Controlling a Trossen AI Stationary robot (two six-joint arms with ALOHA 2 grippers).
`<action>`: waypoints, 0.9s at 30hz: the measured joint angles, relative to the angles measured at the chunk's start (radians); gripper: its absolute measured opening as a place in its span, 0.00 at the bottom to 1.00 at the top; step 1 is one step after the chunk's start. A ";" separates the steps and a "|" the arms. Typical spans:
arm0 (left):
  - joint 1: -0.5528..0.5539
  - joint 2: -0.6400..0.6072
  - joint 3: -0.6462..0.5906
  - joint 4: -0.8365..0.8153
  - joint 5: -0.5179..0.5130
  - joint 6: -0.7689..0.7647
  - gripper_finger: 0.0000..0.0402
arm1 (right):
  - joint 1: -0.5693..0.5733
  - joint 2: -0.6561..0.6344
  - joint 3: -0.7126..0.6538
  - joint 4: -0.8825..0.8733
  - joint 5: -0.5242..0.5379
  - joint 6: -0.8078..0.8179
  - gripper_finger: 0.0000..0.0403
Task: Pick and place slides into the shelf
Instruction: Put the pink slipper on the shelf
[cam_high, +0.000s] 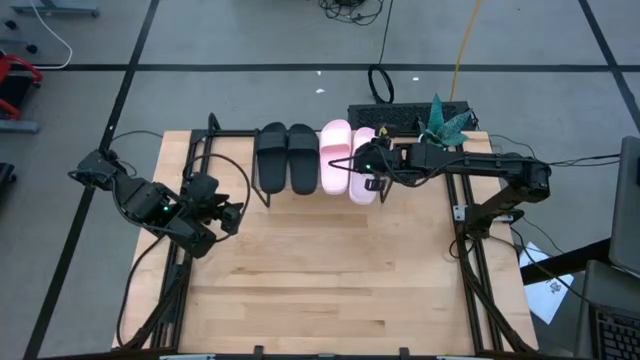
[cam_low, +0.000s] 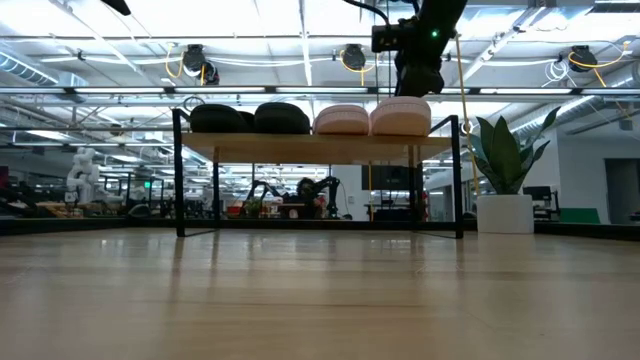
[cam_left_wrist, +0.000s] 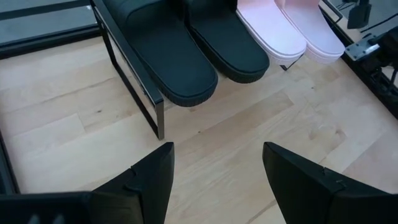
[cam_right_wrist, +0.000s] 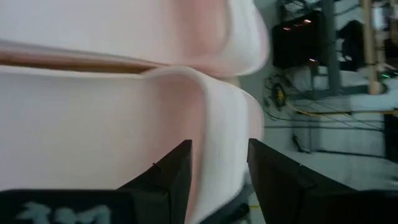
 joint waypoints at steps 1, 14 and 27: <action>0.000 0.000 0.000 0.000 0.000 0.000 0.60 | -0.002 0.000 0.000 0.003 -0.016 -0.001 0.35; 0.000 0.000 0.000 0.002 0.000 -0.002 0.60 | -0.042 0.014 -0.002 0.004 -0.037 -0.004 0.35; 0.000 0.000 0.000 0.002 0.000 -0.002 0.60 | -0.048 0.027 -0.036 0.111 0.016 -0.082 0.31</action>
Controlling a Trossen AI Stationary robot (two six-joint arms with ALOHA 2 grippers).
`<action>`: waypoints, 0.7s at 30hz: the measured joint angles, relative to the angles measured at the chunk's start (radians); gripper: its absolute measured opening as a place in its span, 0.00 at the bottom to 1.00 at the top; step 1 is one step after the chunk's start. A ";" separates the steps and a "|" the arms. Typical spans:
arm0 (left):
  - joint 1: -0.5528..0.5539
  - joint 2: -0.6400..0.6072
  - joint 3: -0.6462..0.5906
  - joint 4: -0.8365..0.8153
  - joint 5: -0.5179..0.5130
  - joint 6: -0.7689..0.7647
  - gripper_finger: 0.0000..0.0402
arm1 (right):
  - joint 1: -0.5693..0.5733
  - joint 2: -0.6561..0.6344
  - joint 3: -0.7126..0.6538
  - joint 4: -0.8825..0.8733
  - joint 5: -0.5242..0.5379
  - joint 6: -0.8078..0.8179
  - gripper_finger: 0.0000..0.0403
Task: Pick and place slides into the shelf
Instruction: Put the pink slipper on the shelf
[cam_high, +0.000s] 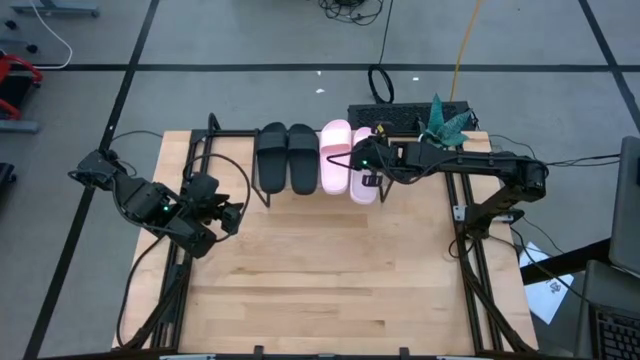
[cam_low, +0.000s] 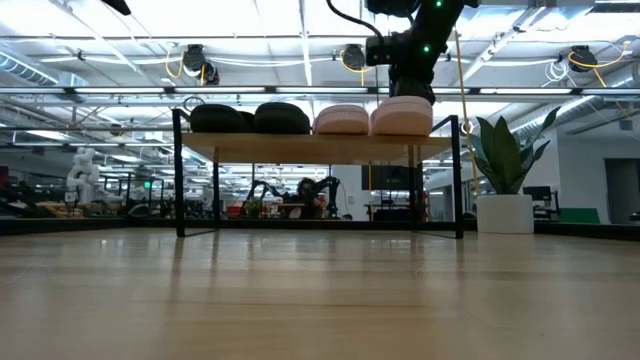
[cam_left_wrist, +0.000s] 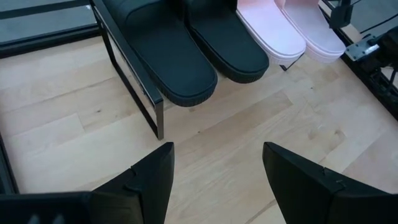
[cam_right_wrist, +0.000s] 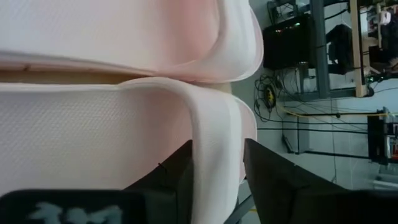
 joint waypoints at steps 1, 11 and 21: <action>0.000 0.000 0.000 0.000 0.000 0.000 0.60 | -0.001 0.001 0.000 0.000 -0.002 -0.005 0.29; 0.000 0.000 0.000 0.000 0.000 0.001 0.60 | -0.004 0.001 0.000 0.001 -0.045 -0.020 0.06; 0.000 0.000 0.000 0.000 0.000 0.001 0.60 | -0.004 0.001 0.000 0.040 -0.045 -0.049 0.03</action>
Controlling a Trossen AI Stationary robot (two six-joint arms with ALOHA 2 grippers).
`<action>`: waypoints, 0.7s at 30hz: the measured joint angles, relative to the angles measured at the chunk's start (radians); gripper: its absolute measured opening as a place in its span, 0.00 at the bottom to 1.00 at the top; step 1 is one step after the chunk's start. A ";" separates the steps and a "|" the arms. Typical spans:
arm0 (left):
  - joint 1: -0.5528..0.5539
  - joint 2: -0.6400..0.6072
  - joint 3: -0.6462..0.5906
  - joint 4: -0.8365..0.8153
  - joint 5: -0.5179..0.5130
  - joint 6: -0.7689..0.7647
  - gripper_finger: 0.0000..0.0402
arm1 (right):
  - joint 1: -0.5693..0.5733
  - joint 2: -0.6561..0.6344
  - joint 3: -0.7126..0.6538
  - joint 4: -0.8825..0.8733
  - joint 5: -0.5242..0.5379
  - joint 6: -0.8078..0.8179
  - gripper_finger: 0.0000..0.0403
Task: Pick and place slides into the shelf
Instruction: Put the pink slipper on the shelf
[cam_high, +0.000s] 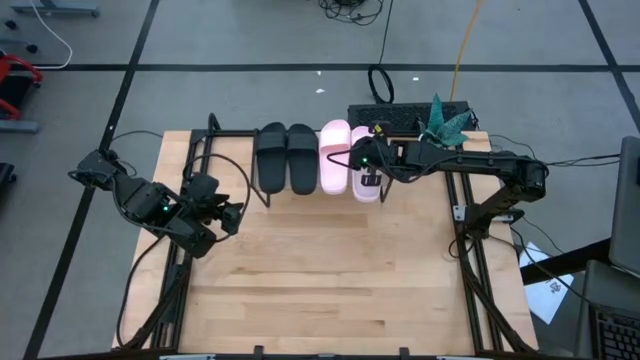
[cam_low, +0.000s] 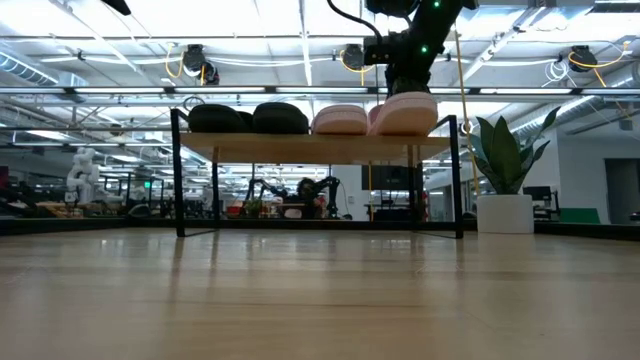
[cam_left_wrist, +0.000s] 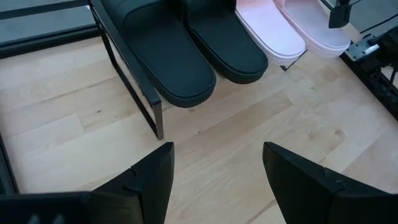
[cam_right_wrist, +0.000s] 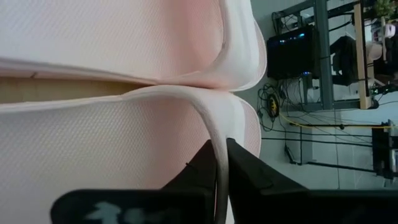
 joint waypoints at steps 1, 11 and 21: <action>0.000 0.000 0.000 0.000 0.000 0.000 0.60 | 0.000 0.000 0.000 0.001 0.000 -0.003 0.03; 0.000 0.000 0.000 0.000 0.000 0.000 0.60 | -0.019 0.000 0.000 0.024 0.023 -0.029 0.02; 0.000 0.000 0.000 0.000 0.000 0.000 0.60 | -0.019 0.001 0.000 0.063 0.043 -0.072 0.02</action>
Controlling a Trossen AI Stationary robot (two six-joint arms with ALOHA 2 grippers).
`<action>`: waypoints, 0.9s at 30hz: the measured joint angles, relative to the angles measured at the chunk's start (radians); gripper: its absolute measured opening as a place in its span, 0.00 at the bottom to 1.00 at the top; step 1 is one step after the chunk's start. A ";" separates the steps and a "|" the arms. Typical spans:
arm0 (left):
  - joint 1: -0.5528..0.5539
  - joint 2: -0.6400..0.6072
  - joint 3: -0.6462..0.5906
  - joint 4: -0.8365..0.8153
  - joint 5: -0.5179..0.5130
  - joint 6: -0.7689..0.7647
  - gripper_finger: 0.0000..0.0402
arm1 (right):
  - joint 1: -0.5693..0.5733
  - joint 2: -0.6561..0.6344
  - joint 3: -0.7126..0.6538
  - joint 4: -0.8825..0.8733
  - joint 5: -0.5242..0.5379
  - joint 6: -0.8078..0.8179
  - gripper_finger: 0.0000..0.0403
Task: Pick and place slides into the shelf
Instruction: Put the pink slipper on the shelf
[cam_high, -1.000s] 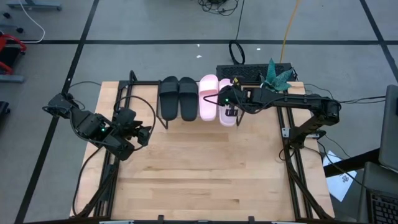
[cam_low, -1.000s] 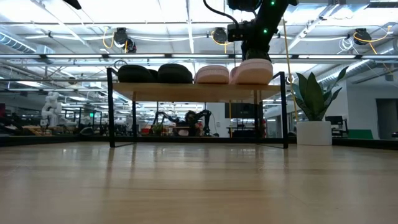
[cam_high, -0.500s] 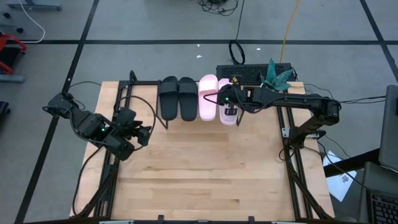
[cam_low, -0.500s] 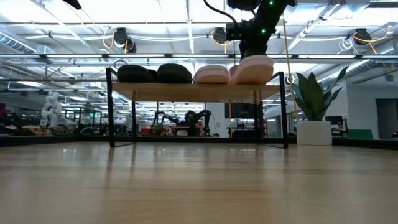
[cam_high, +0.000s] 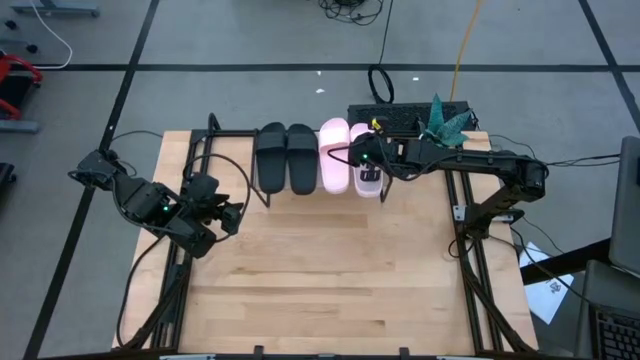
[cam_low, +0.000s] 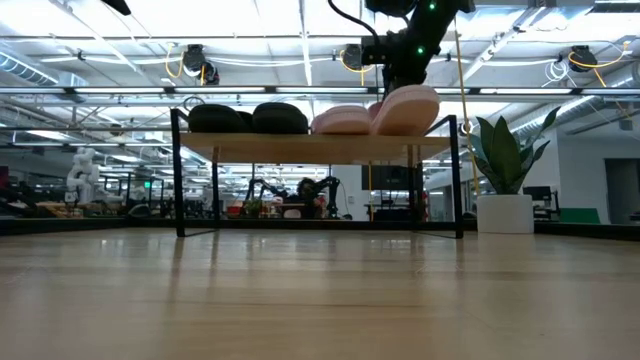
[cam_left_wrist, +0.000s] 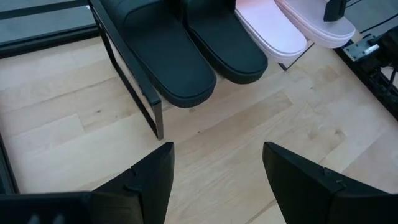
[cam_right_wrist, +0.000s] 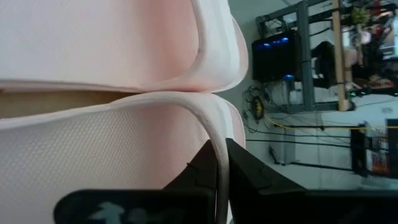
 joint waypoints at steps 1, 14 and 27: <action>0.000 0.000 0.000 0.000 0.000 0.000 0.60 | 0.000 0.000 0.000 0.001 0.010 -0.004 0.02; 0.000 0.000 0.000 0.000 0.000 0.000 0.60 | 0.004 0.000 0.000 -0.003 0.027 0.003 0.02; 0.000 0.000 0.000 0.000 0.000 0.006 0.60 | 0.019 0.000 0.000 -0.024 0.060 -0.004 0.02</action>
